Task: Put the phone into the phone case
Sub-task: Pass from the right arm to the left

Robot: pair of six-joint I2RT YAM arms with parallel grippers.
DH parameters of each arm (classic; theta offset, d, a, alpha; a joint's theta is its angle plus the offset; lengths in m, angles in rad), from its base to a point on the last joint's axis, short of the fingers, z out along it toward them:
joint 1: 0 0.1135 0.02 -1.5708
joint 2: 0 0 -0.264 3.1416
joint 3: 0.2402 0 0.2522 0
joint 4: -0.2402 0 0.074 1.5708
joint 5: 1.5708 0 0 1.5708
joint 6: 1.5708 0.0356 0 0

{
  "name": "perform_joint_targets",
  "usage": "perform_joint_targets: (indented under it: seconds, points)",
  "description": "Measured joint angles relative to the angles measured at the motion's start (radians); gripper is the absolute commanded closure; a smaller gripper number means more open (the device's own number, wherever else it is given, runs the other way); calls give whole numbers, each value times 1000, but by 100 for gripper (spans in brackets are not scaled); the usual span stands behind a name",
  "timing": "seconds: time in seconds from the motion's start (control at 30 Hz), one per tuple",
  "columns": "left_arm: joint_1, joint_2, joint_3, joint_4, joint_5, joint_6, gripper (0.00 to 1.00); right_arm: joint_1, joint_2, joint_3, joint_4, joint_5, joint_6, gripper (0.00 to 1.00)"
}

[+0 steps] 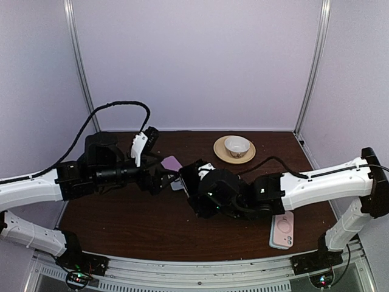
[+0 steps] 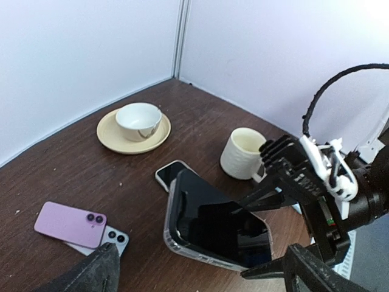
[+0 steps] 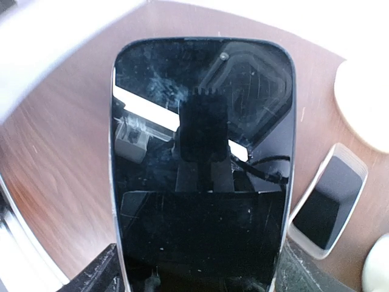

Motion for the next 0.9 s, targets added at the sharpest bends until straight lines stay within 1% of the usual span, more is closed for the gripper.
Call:
perform_joint_targets:
  seconds: [0.13,0.23,0.3,0.4,0.47,0.57,0.77,0.8,0.83,0.9]
  points:
    - [0,47,37,83,41,-67,3,0,-79,0,135,67,-155,84]
    - [0,82,68,127,56,-100,11,0,-114,0,245,95,-256,85]
    - [0,100,84,152,58,-113,19,0,-123,0,299,107,-317,85]
    - [0,117,104,191,75,-124,35,0,-124,0,342,111,-382,85]
    - [0,126,111,217,95,-130,50,0,-124,0,354,111,-411,85]
    - [0,134,113,254,121,-142,70,0,-124,0,364,116,-444,85]
    - [3,134,113,284,140,-161,98,0,-127,0,383,126,-476,85]
    - [3,134,113,286,142,-163,100,0,-127,0,384,128,-478,85]
    - [3,134,114,287,143,-165,100,0,-127,0,385,128,-480,85]
    - [3,136,114,287,145,-165,100,0,-127,0,385,128,-481,82]
